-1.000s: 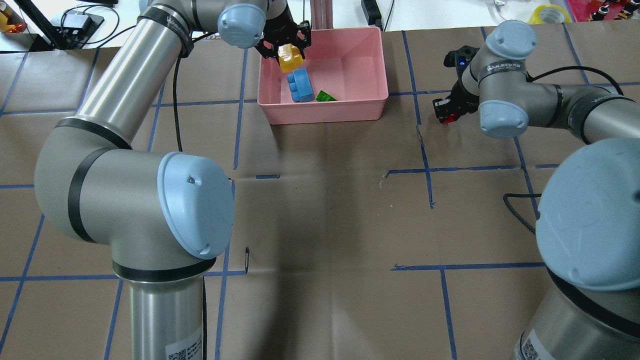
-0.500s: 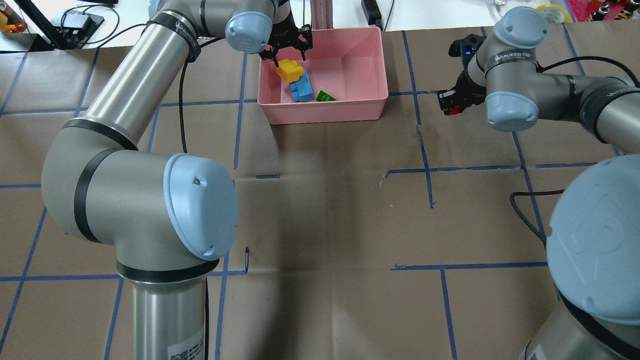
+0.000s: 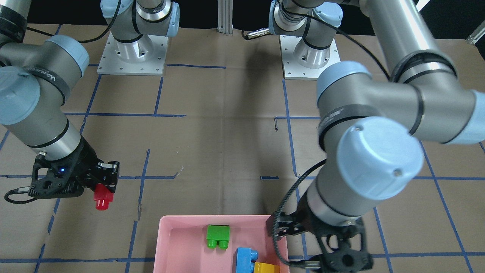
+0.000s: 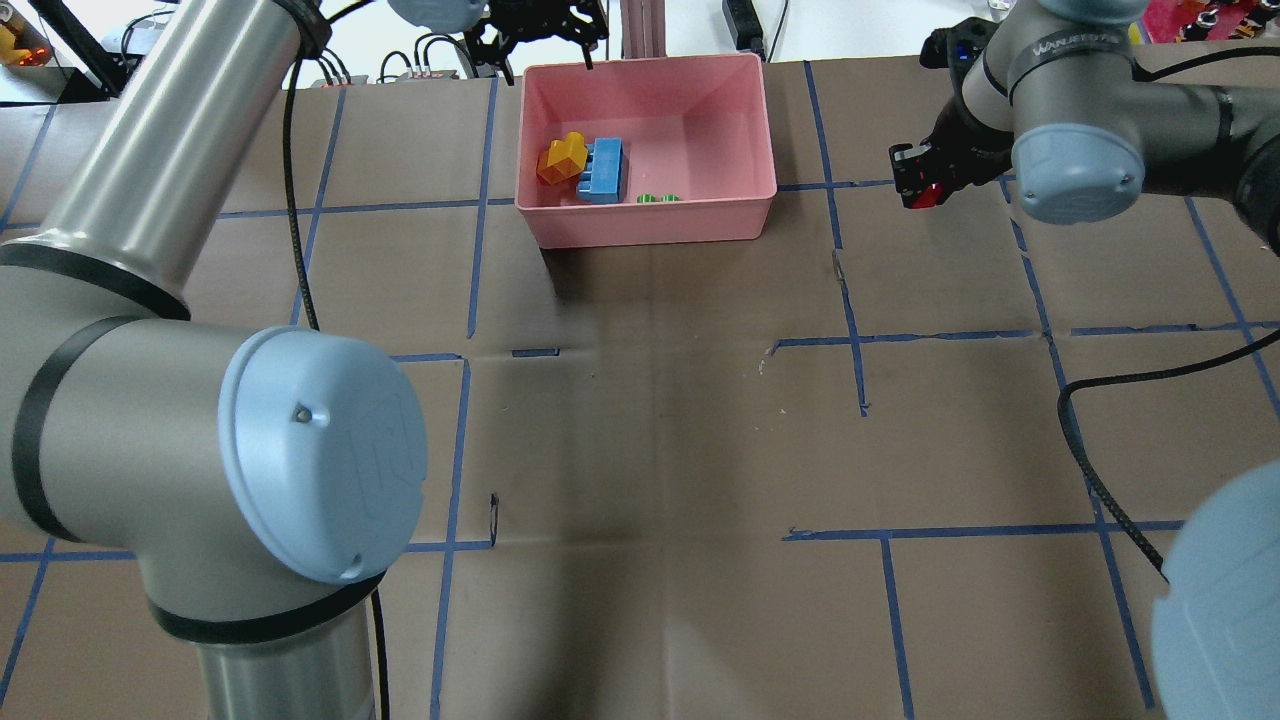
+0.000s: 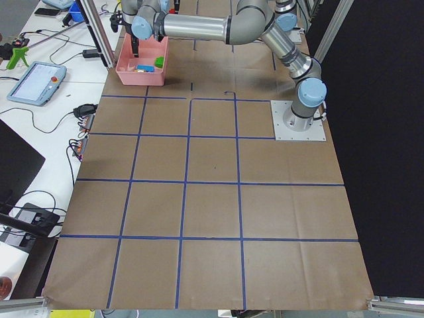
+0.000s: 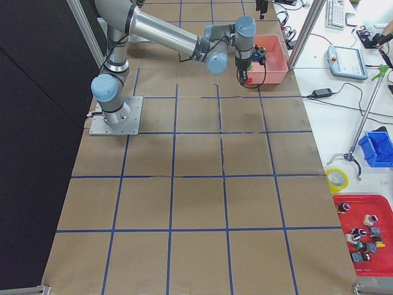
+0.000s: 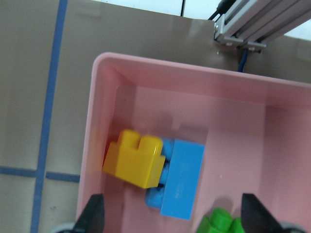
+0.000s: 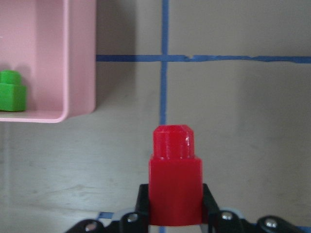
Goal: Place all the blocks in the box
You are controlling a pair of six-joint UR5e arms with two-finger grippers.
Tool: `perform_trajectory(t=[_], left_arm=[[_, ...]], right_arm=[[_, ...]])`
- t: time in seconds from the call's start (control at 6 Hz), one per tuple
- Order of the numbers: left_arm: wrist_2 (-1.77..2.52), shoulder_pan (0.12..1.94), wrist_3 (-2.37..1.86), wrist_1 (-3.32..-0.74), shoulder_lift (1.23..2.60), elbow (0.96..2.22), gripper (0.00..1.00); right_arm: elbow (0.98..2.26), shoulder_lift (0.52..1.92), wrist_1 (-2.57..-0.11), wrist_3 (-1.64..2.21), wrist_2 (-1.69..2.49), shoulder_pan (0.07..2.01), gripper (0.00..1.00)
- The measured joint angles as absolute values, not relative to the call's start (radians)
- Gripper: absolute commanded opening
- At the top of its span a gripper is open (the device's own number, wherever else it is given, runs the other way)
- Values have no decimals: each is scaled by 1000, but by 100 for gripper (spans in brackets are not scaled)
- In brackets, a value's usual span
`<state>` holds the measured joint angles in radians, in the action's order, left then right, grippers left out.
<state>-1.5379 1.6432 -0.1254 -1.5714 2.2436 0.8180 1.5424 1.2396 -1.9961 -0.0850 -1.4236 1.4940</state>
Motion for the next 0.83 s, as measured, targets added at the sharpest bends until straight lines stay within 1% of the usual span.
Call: perform_trajectory(t=[0.17,0.33,0.67,0.83], left_arm=[[-1546,1585,-21,-1604,2149,913,99],[-1561,1547,55,-1609,2040,1045,99],[-1574,1534,86,-1596,1791,1320,99],[-1574,1536,78,-1575,1693,1420,99]], right_arm=[[1452,1218,-1914,26,-1341,1546,3],[1382,1174,-1890,145,-1272,1605,3],[1253,1045,-1942,294,-1175,1683,5],[1181,978,-1959,310,-1161,1699,7]])
